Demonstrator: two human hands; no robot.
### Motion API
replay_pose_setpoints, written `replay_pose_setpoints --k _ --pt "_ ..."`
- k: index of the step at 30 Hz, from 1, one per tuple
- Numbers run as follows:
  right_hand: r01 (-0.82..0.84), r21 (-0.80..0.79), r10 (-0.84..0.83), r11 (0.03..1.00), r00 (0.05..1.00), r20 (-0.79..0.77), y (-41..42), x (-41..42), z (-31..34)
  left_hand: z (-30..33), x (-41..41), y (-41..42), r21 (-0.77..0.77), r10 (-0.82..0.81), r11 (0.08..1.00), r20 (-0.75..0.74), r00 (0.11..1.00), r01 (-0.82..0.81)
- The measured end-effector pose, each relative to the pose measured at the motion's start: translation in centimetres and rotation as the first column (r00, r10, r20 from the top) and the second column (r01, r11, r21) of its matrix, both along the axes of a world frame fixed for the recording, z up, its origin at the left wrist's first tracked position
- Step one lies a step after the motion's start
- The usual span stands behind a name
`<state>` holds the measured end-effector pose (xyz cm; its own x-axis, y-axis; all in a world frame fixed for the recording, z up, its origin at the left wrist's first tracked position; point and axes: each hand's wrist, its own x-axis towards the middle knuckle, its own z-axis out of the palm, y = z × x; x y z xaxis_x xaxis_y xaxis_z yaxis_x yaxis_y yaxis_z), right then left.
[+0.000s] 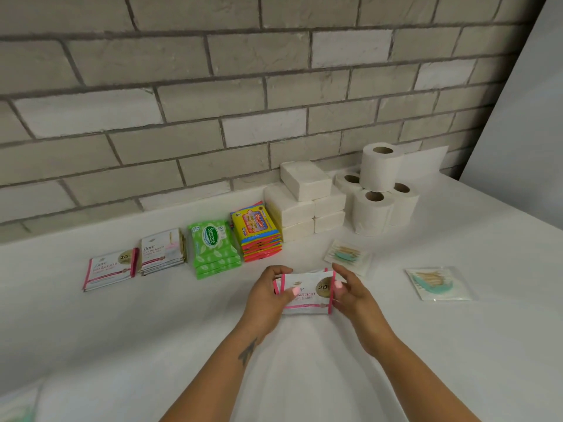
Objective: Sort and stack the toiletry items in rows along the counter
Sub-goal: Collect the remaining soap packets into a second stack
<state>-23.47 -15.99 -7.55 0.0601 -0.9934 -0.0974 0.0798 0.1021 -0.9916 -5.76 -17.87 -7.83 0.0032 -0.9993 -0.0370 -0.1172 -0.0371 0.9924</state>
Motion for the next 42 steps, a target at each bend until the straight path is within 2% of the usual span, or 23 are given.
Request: replay_pose_setpoints --k 2,4,5,10,17,21,26,31,33,35,37,40,42 --pt "-0.036 -0.024 0.032 0.999 0.99 -0.139 0.0 0.9 -0.2 -0.4 0.2 0.1 -0.058 0.002 0.998 0.057 0.998 0.002" --pt "-0.014 -0.088 -0.014 0.996 0.951 -0.309 -0.1 1.8 -0.5 -0.8 0.1 0.4 -0.093 -0.001 0.996 0.049 0.999 0.006" --pt "0.014 -0.113 -0.051 0.993 0.941 -0.334 -0.1 2.1 -0.5 -1.0 0.1 0.6 -0.098 0.001 0.995 0.029 1.0 0.001" --pt "0.079 -0.133 -0.121 0.988 0.934 -0.337 -0.2 2.8 -1.6 -1.7 -0.1 1.2 -0.117 0.017 0.993 -0.009 1.0 -0.017" --pt "0.042 -0.134 -0.099 0.99 0.882 -0.46 -0.3 2.9 -2.4 -2.4 -0.4 1.1 -0.108 0.047 0.994 0.179 0.983 -0.028" --pt "0.058 -0.188 -0.148 0.98 0.845 -0.514 -0.8 3.2 -2.4 -1.9 -0.3 0.9 -0.11 0.088 0.992 0.237 0.967 -0.063" --pt "0.026 -0.229 -0.133 0.973 0.875 -0.465 -1.3 5.5 -0.8 -0.8 2.3 0.7 -0.052 0.145 0.989 0.251 0.957 -0.137" --pt "-0.006 -0.325 -0.135 0.946 0.902 -0.41 -2.0 11.1 0.2 1.2 8.0 0.7 0.034 0.269 0.959 0.182 0.946 -0.28" --pt "-0.112 -0.45 -0.107 0.886 0.894 -0.434 -2.1 13.8 0.4 2.0 11.0 0.7 0.055 0.275 0.957 0.136 0.952 -0.285" --pt "-0.25 -0.568 -0.089 0.784 0.861 -0.501 -2.3 16.6 0.6 2.7 14.0 0.9 0.092 0.281 0.953 0.09 0.955 -0.289" --pt "-0.352 -0.615 -0.097 0.706 0.812 -0.576 -2.8 19.4 0.5 3.3 17.1 0.9 0.129 0.294 0.945 0.078 0.953 -0.302" --pt "-0.418 -0.677 -0.212 0.606 0.735 -0.644 -3.5 23.5 0.9 3.9 21.3 0.8 0.202 0.309 0.928 0.059 0.949 -0.314" --pt "-0.459 -0.733 -0.304 0.502 0.7 -0.646 -4.3 25.9 1.0 4.2 24.0 0.5 0.259 0.338 0.905 0.045 0.94 -0.338"
